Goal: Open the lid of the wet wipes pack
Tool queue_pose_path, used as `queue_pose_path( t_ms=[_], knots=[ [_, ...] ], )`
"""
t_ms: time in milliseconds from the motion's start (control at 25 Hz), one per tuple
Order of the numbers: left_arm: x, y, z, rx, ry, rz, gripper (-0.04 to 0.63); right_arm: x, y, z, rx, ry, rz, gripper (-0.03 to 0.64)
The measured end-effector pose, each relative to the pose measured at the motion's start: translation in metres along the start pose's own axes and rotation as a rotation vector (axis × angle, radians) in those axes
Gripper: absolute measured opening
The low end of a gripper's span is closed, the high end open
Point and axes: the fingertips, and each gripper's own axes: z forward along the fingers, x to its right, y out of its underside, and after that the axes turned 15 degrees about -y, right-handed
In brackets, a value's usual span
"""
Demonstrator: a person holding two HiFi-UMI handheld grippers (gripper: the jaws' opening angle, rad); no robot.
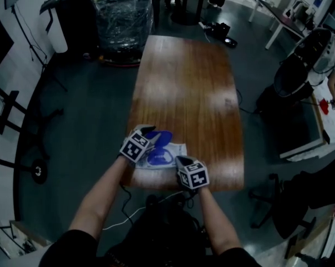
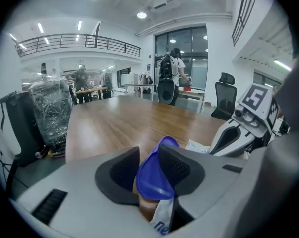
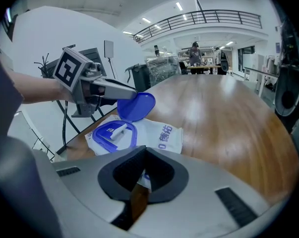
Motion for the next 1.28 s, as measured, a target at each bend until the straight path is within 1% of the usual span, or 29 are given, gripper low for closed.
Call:
queue_pose_path(
  t_ms=[120,280,360,480,560,720,840,920,1000,1040,1200,1280],
  knots=[
    [-0.004,0.001,0.001,0.001,-0.012,-0.014,0.108,-0.001,-0.001,-0.001,0.006,0.009,-0.002,0.011],
    [-0.008,-0.003,-0.009,0.023,-0.011,-0.049,0.153,-0.001,-0.003,-0.002,0.014,0.028,-0.012,0.011],
    [-0.009,-0.003,-0.016,0.032,-0.018,-0.051,0.155,0.0,-0.001,0.0,0.006,0.032,-0.019,0.011],
    [-0.011,-0.005,-0.029,0.046,-0.031,-0.057,0.155,0.0,-0.006,-0.006,-0.007,0.081,-0.056,0.011],
    [-0.013,-0.006,-0.039,0.057,-0.042,-0.063,0.155,0.0,-0.013,-0.013,0.014,0.119,-0.065,0.011],
    [-0.011,-0.004,-0.059,0.074,-0.064,-0.08,0.155,-0.011,-0.03,-0.034,0.105,0.151,-0.057,0.011],
    [-0.002,-0.006,-0.073,0.098,-0.064,-0.096,0.153,-0.026,-0.048,-0.051,0.194,0.137,-0.074,0.011],
    [0.006,-0.008,-0.084,0.115,-0.074,-0.118,0.126,-0.037,-0.059,-0.063,0.254,0.117,-0.092,0.011],
    [0.016,-0.012,-0.098,0.143,-0.085,-0.15,0.042,-0.049,-0.069,-0.076,0.309,0.1,-0.121,0.011],
    [0.022,-0.014,-0.106,0.159,-0.089,-0.16,0.028,-0.055,-0.074,-0.083,0.335,0.091,-0.136,0.011],
    [0.046,-0.019,-0.145,0.196,-0.118,-0.165,0.012,-0.092,-0.092,-0.112,0.421,0.044,-0.2,0.011],
    [0.056,-0.019,-0.163,0.204,-0.14,-0.173,0.0,-0.111,-0.097,-0.128,0.466,0.023,-0.251,0.011]
  ],
)
